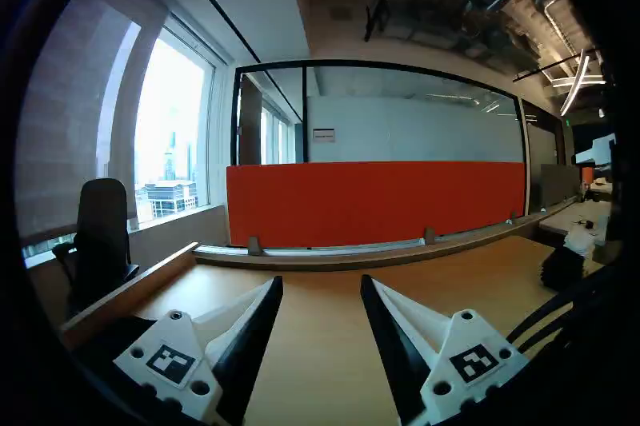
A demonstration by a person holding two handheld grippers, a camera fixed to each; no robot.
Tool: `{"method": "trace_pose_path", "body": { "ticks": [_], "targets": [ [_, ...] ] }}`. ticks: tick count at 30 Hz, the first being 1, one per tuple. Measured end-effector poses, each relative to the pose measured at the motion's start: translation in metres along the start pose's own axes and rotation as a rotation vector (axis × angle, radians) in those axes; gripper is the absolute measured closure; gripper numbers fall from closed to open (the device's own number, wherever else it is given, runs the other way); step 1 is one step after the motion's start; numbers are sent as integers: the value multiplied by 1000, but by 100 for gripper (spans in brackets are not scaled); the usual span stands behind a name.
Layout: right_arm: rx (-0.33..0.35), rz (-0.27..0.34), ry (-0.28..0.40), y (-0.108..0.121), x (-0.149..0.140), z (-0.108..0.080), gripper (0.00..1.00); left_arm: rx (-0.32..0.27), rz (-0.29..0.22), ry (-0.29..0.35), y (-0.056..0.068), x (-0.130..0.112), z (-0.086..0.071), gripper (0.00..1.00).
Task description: Fold towel
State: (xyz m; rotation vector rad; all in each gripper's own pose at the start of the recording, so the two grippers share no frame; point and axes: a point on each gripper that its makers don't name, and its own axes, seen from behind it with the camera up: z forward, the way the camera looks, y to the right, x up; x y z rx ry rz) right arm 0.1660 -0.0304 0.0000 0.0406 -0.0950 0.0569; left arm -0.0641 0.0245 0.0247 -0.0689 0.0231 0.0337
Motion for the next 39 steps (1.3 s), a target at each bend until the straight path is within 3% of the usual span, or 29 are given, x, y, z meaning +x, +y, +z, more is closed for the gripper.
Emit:
{"method": "trace_pose_path", "body": {
  "ticks": [11, 24, 39],
  "targets": [
    [-4, -13, 21, 1, -19, -2, 0, 24, -25, 25, -5, -46, -3, 29],
    [23, -40, 17, -9, -54, 11, 0, 39, -18, 47, -8, -90, -6, 29],
    [27, -59, 0, -11, -78, 17, 0, 63, -27, 56, -20, -111, -9, 29]
  ]
}}
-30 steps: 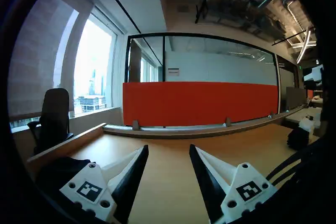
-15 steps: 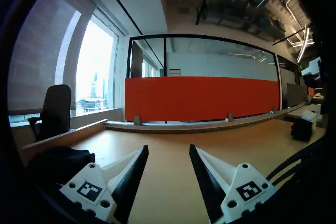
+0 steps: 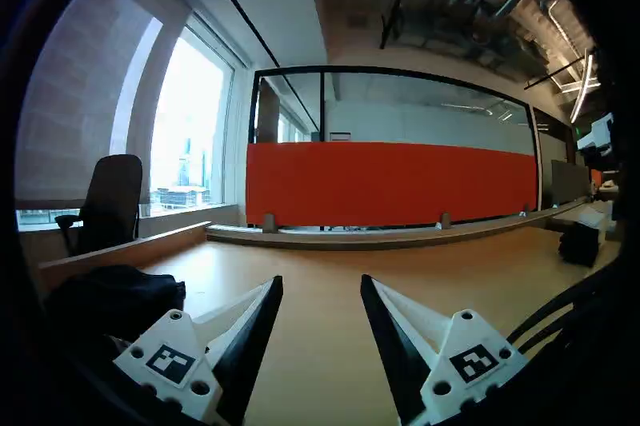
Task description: Fold towel
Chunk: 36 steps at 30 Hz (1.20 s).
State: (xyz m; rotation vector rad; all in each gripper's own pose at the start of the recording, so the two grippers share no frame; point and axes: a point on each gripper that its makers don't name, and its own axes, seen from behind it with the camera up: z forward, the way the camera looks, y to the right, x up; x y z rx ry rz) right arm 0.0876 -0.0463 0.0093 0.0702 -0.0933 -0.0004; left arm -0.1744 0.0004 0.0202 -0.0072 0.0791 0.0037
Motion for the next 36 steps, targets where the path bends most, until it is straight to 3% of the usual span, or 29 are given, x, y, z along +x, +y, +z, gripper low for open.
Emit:
{"method": "trace_pose_path", "body": {
  "ticks": [26, 36],
  "targets": [
    [25, -2, 4, -7, 1, -2, 0, -9, 12, -36, 5, -8, 2, 29],
    [12, -24, 52, 3, 4, -1, 0, -9, 12, -36, 5, -11, 2, 29]
  ]
}}
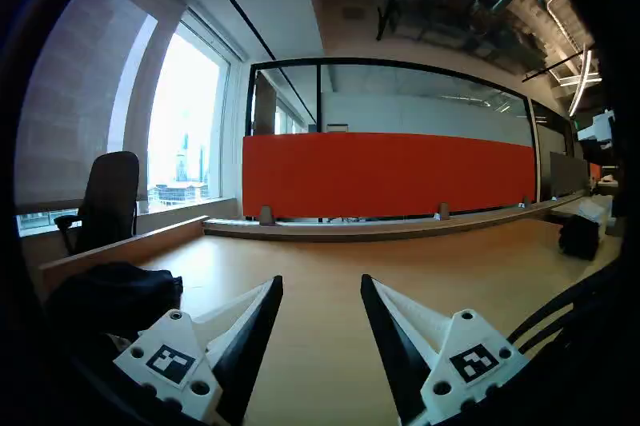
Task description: Fold towel
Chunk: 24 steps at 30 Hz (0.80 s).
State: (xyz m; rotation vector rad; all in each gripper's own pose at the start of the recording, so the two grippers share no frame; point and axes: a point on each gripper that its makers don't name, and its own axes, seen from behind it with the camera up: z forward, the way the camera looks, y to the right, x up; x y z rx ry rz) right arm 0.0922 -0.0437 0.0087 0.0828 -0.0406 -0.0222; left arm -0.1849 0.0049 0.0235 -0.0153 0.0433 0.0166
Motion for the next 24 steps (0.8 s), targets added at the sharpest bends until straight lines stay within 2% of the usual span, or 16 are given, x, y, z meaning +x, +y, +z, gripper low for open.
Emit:
{"method": "trace_pose_path", "body": {
  "ticks": [8, 15, 24],
  "targets": [
    [-32, -20, 27, 16, -12, 4, 0, 0, 0, 0, 1, -1, 0, 29],
    [-75, -33, 43, 37, -34, 6, 0, 0, 0, 0, 2, -2, 1, 29],
    [-83, -4, 40, 48, -69, 6, 0, 0, 0, 1, 2, -3, 1, 29]
  ]
}}
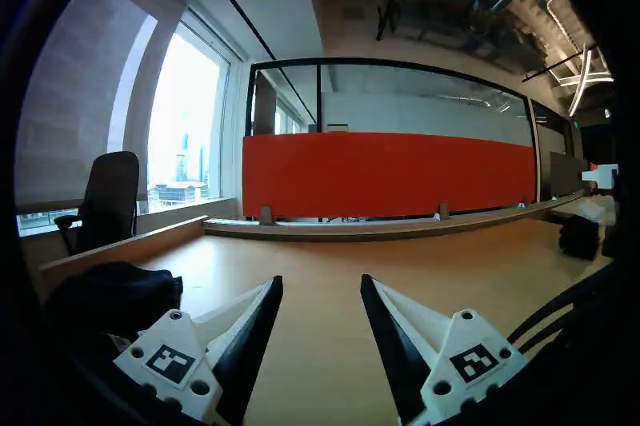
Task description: Fold towel
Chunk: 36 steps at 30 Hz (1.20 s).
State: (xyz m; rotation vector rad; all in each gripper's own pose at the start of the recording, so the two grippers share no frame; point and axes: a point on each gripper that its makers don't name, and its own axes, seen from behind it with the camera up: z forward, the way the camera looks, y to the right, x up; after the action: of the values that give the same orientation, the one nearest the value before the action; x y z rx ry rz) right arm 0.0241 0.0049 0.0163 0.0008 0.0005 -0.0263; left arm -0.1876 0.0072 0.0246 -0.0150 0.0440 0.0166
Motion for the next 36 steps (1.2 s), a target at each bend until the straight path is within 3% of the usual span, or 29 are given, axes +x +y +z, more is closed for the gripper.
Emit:
{"method": "trace_pose_path", "body": {
  "ticks": [15, 24, 36],
  "targets": [
    [6, 25, -5, 5, -55, -1, 0, 0, 0, 0, 1, -1, 1, 29],
    [-4, -6, 11, 4, -62, 0, 0, 0, 0, 0, 0, -1, 1, 29],
    [1, 13, -4, 3, -74, -2, 0, 0, 0, 1, 0, -1, 0, 29]
  ]
}}
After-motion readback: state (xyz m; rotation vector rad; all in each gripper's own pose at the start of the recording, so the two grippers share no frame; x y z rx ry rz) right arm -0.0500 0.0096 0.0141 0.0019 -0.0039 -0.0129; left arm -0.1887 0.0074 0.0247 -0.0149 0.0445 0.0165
